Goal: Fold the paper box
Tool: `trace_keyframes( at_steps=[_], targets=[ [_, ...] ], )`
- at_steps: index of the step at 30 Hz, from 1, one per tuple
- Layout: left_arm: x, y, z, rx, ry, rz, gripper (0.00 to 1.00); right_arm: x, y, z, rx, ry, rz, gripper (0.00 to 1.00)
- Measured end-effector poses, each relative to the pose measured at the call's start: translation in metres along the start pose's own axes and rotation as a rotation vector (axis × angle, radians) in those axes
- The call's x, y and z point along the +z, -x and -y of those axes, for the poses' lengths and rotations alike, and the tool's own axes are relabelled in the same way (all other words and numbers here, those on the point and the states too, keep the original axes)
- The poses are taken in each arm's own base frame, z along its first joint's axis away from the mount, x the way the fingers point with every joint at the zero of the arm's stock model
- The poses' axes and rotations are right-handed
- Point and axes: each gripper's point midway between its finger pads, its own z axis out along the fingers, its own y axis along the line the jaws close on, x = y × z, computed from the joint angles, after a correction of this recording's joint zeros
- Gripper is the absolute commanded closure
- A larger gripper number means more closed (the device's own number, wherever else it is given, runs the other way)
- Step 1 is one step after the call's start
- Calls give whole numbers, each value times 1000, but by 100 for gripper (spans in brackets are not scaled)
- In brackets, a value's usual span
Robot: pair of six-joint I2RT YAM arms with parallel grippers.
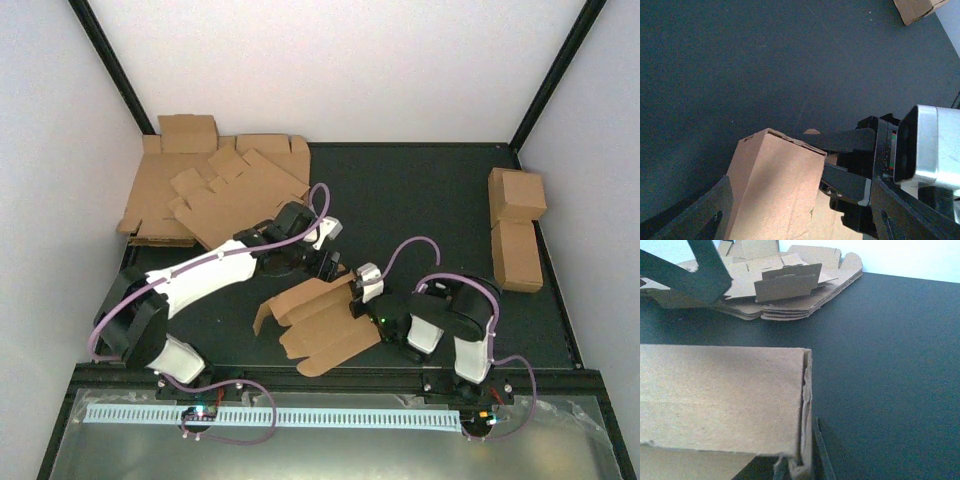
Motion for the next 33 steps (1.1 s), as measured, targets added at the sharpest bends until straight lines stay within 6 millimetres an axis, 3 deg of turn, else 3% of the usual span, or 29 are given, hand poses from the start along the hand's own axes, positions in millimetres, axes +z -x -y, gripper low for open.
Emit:
trace_keyframes(
  at_steps=[2,8,15,23,27,33],
  targets=[
    [-1,-1,-1,-1,1,2,22,1,-2,0,0,-1,-5,75],
    [-10,-6,-4,-4,11,14,22,6,-7,-1,-7,-6,-16,76],
    [-23,-2,-6,-3,20,50,22,12,-8,-1,-5,-22,-13,97],
    [-40,-6,-10,-7,57,73,22,9,-4,3,-1,-41,-5,98],
    [-76,4,-1,17,82,166,20,-1,13,12,32,-72,33,98],
    [-174,21,25,83,121,438,9,-11,53,27,134,-160,102,99]
  ],
)
